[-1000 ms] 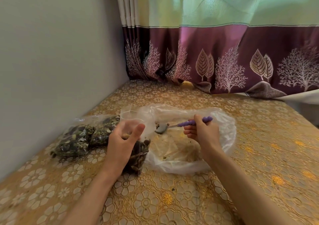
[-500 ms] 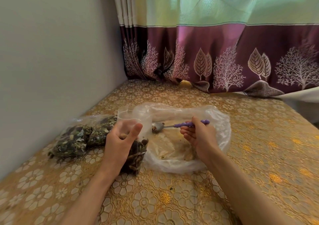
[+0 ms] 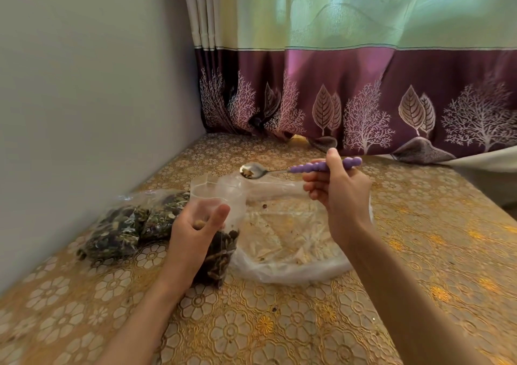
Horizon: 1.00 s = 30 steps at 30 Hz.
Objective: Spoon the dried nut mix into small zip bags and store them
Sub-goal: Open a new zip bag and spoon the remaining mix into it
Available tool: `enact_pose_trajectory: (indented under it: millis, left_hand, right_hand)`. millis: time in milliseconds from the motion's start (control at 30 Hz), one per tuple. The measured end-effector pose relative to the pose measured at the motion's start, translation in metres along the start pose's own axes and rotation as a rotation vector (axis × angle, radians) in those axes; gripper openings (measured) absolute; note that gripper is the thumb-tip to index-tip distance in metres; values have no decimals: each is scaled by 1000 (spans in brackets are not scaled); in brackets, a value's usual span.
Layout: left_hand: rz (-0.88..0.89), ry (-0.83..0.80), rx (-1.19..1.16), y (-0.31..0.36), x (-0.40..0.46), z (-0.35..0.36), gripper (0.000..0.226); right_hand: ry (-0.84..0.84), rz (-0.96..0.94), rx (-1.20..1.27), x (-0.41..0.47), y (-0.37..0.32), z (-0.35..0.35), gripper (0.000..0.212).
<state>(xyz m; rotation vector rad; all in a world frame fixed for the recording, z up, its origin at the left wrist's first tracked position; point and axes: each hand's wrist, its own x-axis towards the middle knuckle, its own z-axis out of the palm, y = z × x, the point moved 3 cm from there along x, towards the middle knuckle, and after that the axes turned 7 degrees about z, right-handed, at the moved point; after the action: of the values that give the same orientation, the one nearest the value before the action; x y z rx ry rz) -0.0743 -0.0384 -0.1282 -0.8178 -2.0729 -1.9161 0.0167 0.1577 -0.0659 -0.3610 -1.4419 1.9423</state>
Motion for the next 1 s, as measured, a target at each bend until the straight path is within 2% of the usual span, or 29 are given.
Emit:
enact_pose_trajectory:
  millis: [300,500,600,733,833,1000]
  left_hand:
    - [-16,-6,-29,2,-1,0,81]
    - [2,-15,-32,2,-1,0,75]
    - [-9,-16,-29,1,-1,0,78]
    - [-6,-15,-1,0,-2,0,77]
    - [0,-15,6,0,-2,0,76]
    - [8,-13,0,-2,-1,0,73]
  right_hand:
    - [-303,-143,-110,-22,-20,26,32]
    - [-396,-159,-139,-23,-18,28,24]
    - [-322,-155,-71,-18,-16,23,29]
    - [-87,-127,-55,-4,-10,3,39]
    - [57,-139,-207,5,4,-12,42]
    - [193,-81,-404,15,35,-26,41]
